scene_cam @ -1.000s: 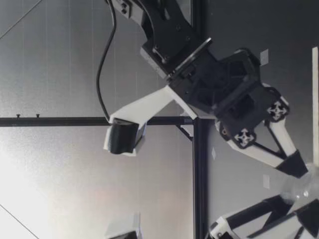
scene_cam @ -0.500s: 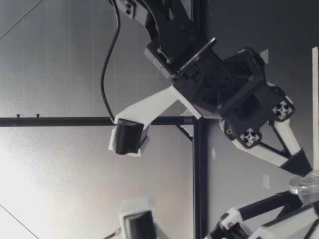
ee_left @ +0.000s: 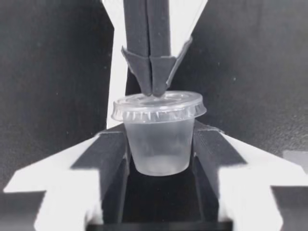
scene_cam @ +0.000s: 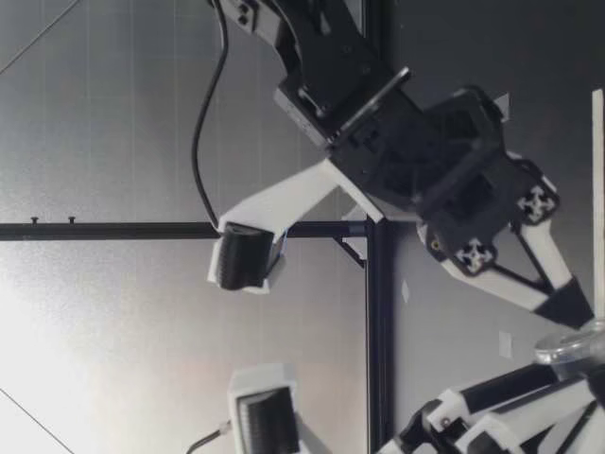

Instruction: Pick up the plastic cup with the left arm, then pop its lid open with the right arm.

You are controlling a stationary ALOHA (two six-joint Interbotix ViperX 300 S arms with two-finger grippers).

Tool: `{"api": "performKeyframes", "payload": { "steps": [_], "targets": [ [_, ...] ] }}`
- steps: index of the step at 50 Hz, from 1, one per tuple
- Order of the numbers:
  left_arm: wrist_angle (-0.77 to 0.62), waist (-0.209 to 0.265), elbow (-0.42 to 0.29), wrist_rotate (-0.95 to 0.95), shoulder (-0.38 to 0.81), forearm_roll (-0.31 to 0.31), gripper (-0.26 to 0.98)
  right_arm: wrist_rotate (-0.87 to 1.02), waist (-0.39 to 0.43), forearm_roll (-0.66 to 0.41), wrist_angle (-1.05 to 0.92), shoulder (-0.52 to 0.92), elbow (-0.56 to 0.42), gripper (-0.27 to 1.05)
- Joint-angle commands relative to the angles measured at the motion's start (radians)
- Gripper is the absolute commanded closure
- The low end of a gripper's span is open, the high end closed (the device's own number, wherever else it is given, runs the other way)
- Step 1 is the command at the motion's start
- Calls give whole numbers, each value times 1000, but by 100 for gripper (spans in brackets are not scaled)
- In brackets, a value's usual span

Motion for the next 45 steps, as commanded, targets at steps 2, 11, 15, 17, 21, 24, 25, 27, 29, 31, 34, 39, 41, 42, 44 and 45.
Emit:
{"api": "performKeyframes", "payload": {
  "steps": [2,11,15,17,21,24,25,27,29,31,34,39,41,42,44,45],
  "targets": [
    [-21,0,14,0,-58,2,40,29,0,6,55,-129,23,71],
    [-268,8,117,-2,-178,0,41,219,-2,35,57,-423,166,15],
    [-407,9,161,0,-227,0,42,364,-2,80,-75,-499,241,3],
    [-492,9,181,3,-245,0,42,466,-2,107,-215,-515,293,5],
    [-646,9,210,23,-261,0,42,684,-2,129,-568,-495,391,8],
    [-736,9,222,54,-259,-2,42,864,-2,129,-842,-426,440,8],
    [-756,9,224,64,-256,-3,42,931,-2,129,-937,-382,449,8],
    [-795,9,221,86,-249,-3,42,1008,-2,121,-1042,-314,445,8],
    [-805,9,210,104,-239,-3,42,1065,-2,104,-1137,-233,422,8],
    [-804,9,202,106,-230,-3,42,1089,-2,86,-1197,-176,391,8],
    [-802,8,192,104,-215,-3,42,1104,-2,51,-1258,-104,330,8],
    [-798,9,176,103,-193,-3,42,1101,-12,-3,-1252,-69,275,8],
    [-798,8,173,103,-190,-3,42,1101,-17,-18,-1236,-71,272,8],
    [-798,9,170,104,-190,-3,42,1101,-20,-28,-1221,-74,272,8],
    [-798,8,169,104,-190,-3,42,1100,-23,-37,-1201,-80,275,8],
    [-798,8,169,104,-190,-3,42,1100,-25,-40,-1192,-84,276,8]
  ]
}}
